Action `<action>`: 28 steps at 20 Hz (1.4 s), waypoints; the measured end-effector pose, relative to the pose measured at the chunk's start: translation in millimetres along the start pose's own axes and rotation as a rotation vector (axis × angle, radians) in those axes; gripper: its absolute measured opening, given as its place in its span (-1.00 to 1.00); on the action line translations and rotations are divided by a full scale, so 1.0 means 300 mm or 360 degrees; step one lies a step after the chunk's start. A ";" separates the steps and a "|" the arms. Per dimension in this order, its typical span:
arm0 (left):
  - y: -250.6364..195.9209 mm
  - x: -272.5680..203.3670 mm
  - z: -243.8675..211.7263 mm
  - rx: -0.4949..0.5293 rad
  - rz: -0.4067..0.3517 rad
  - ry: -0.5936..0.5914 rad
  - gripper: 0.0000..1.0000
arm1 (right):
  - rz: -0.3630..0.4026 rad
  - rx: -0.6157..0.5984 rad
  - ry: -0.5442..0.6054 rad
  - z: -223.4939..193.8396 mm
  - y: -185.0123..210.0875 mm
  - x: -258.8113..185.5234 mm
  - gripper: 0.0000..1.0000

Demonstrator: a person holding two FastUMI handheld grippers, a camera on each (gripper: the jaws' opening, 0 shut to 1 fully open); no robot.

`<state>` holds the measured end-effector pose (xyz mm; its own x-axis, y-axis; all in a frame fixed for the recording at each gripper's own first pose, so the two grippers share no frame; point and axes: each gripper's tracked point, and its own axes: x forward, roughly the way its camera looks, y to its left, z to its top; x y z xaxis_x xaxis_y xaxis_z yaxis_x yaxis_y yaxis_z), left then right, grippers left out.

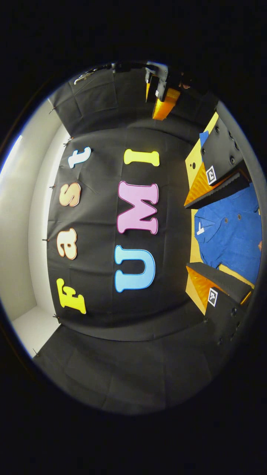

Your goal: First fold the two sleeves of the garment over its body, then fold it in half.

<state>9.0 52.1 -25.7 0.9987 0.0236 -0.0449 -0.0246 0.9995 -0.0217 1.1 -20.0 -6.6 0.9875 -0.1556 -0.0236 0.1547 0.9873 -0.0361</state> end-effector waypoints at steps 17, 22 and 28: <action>-0.173 0.330 -0.023 -0.0044 -0.0146 -0.0051 0.65 | -0.0325 0.0084 0.0419 -0.605 -0.616 0.408 0.99; -0.189 0.496 -0.078 0.0041 -0.0070 0.0003 0.65 | -0.0363 0.0238 0.0820 -1.126 -0.739 0.616 0.89; -0.220 0.621 -0.112 0.0003 0.0041 0.0088 0.65 | -0.0525 0.0482 0.1313 -1.631 -0.895 0.687 1.00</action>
<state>195.2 -10.2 -66.4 0.9938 0.0478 -0.1005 -0.0499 0.9986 -0.0182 148.9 -332.7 -490.6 0.5777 -0.2878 -0.7638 0.5385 0.8376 0.0917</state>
